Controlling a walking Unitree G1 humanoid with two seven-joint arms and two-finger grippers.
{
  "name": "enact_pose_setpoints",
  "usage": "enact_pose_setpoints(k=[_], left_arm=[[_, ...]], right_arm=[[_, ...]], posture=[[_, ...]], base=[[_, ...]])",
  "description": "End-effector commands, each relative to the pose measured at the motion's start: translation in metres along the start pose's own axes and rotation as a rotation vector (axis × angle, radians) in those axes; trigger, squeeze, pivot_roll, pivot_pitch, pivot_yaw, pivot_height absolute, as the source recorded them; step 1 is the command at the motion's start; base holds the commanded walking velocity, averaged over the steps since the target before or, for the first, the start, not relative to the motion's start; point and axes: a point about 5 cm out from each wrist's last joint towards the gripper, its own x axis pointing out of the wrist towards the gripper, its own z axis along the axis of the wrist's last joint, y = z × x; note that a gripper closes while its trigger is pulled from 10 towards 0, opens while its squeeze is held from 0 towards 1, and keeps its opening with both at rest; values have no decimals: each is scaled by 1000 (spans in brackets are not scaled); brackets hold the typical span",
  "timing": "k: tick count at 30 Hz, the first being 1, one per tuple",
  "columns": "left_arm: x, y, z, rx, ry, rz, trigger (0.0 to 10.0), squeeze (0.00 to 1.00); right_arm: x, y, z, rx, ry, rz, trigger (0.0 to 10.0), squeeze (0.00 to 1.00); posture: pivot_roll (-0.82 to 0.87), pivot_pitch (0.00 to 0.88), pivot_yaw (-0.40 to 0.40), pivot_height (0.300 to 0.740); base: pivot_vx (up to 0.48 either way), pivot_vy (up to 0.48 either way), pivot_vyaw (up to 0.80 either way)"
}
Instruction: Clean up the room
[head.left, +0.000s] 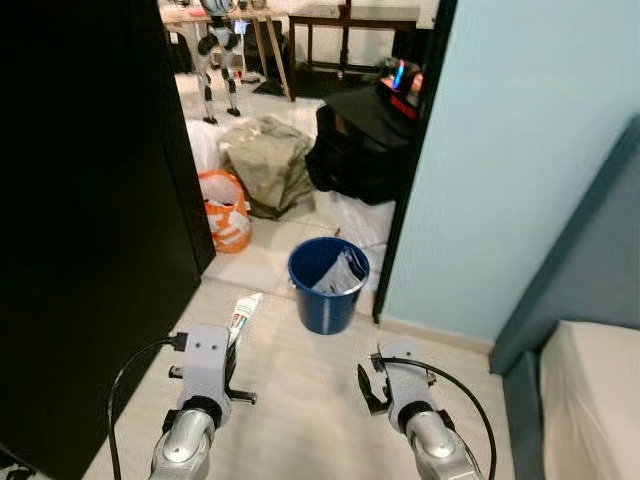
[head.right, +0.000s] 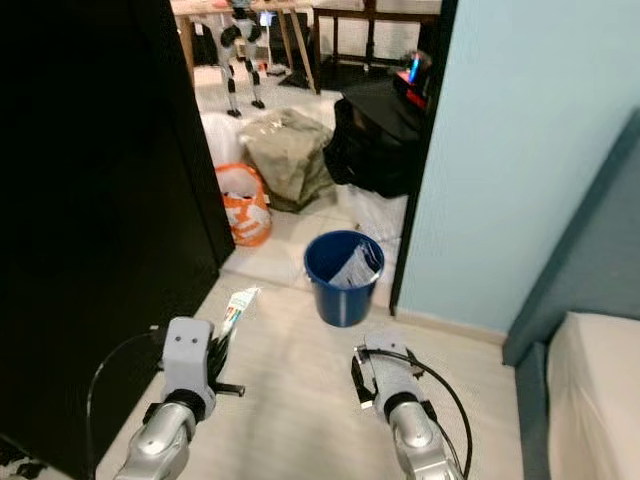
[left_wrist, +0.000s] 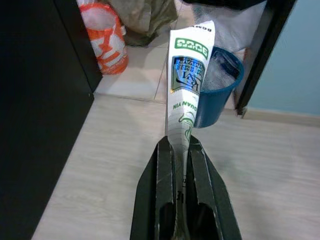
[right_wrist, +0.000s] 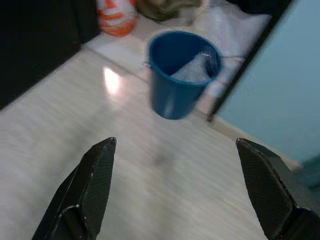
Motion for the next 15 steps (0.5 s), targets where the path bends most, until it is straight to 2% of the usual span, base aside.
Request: enact_pose_setpoints(k=[1, 15], left_arm=[[-2, 0, -3, -9, 15, 4, 10000, 0], [-2, 0, -3, -9, 17, 2, 10000, 0]], right_arm=[[-3, 0, -5, -5, 17, 5, 10000, 0], [-3, 0, -6, -2, 17, 2, 10000, 0]], posture=[[1, 121, -6, 740], [2, 121, -5, 740]], base=[[337, 0, 0], [335, 0, 0]])
